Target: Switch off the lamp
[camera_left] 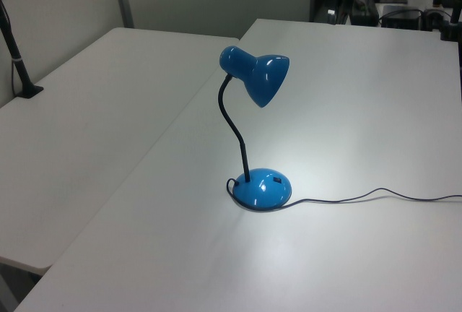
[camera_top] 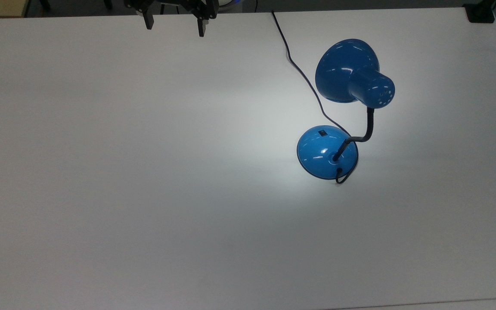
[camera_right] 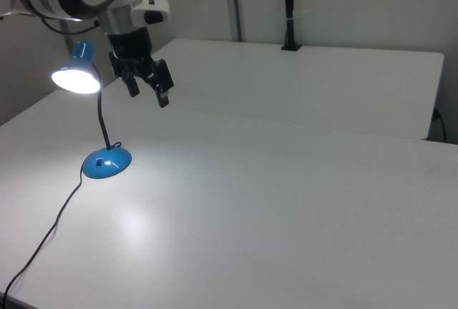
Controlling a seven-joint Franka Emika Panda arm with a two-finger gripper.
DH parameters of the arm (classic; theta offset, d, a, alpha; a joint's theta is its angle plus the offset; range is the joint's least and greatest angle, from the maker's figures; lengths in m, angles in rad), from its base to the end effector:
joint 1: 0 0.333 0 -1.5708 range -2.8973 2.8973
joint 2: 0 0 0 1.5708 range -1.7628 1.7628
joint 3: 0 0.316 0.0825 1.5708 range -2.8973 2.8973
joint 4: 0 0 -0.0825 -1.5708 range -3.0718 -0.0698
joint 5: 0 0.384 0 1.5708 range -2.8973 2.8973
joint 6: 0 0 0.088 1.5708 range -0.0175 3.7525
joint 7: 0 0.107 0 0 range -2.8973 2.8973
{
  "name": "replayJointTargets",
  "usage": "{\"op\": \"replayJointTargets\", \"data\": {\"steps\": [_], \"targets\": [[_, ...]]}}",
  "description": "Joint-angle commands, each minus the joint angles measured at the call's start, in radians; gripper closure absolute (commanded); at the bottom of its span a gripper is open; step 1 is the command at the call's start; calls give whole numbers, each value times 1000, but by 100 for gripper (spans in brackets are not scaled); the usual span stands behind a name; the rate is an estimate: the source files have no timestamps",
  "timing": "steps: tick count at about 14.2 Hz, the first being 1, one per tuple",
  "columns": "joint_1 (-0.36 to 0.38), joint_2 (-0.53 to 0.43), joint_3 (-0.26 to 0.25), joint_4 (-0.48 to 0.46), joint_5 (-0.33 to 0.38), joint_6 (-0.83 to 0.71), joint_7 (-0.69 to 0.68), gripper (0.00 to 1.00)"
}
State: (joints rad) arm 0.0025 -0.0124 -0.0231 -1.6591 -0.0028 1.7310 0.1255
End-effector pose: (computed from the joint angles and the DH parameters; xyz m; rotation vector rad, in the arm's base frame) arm 0.5643 -0.0120 0.6039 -3.1285 0.2284 -0.1323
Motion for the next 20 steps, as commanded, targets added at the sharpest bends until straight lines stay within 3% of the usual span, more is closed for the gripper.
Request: {"op": "replayJointTargets", "data": {"steps": [1,8,13,17,19,20], "targets": [[5,6,-3,21,20,-31,-9,0],[8,6,-3,7,21,-34,-41,0],[10,3,0,10,20,-87,-260,0],[10,8,75,7,-6,-123,-279,0],[13,5,87,7,-6,-134,-273,0],[11,8,121,6,-9,-145,-271,0]]}}
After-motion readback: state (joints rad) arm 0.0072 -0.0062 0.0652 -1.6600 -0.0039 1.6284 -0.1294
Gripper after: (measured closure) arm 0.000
